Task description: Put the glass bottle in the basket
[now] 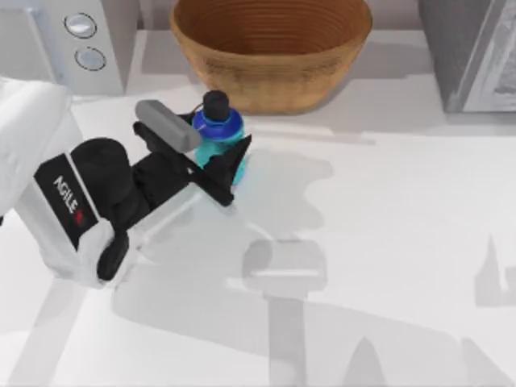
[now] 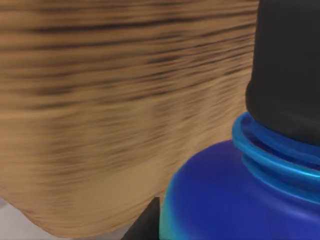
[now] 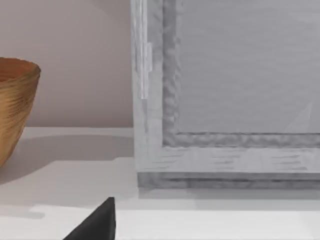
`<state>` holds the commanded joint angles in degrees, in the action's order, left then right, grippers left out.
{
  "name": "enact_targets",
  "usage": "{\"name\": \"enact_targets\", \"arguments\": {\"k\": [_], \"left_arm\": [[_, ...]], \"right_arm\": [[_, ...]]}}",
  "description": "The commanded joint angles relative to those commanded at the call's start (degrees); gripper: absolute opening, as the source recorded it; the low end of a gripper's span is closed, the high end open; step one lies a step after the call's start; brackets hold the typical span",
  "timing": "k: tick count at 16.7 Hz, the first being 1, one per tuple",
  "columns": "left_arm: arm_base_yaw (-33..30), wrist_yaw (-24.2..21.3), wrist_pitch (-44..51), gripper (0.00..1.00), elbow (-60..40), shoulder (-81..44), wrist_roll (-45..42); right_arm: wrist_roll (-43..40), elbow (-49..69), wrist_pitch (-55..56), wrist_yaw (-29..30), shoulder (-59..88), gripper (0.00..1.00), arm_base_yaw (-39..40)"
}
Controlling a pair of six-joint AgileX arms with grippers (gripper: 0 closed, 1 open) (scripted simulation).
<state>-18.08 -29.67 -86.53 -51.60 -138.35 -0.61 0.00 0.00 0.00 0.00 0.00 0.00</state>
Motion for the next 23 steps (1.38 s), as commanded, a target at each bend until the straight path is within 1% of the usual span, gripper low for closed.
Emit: {"name": "enact_targets", "arguments": {"k": [3, 6, 9, 14, 17, 19, 23], "left_arm": [[0.16, -0.10, 0.05, 0.00, 0.19, 0.26, -0.05], [1.88, -1.82, 0.98, 0.00, 3.20, 4.09, -0.19], [5.37, -5.07, 3.13, 0.00, 9.38, 12.89, -0.35], [12.35, -12.03, 7.72, 0.00, 22.41, 31.07, -0.46], [15.42, -14.93, 9.75, 0.00, 28.05, 37.68, -0.53], [16.19, -15.59, 10.23, 0.00, 29.37, 39.10, -0.56], [15.91, -15.48, 10.11, 0.00, 29.17, 38.86, -0.64]], "right_arm": [[0.00, 0.00, 0.00, 0.00, 0.00, 1.00, 0.00], [0.00, 0.00, 0.00, 0.00, 0.00, 1.00, 0.00], [0.00, 0.00, 0.00, 0.00, 0.00, 1.00, 0.00], [0.00, 0.00, 0.00, 0.00, 0.00, 1.00, 0.00], [0.00, 0.00, 0.00, 0.00, 0.00, 1.00, 0.00], [0.00, 0.00, 0.00, 0.00, 0.00, 1.00, 0.00], [0.00, 0.00, 0.00, 0.00, 0.00, 1.00, 0.00]]}}
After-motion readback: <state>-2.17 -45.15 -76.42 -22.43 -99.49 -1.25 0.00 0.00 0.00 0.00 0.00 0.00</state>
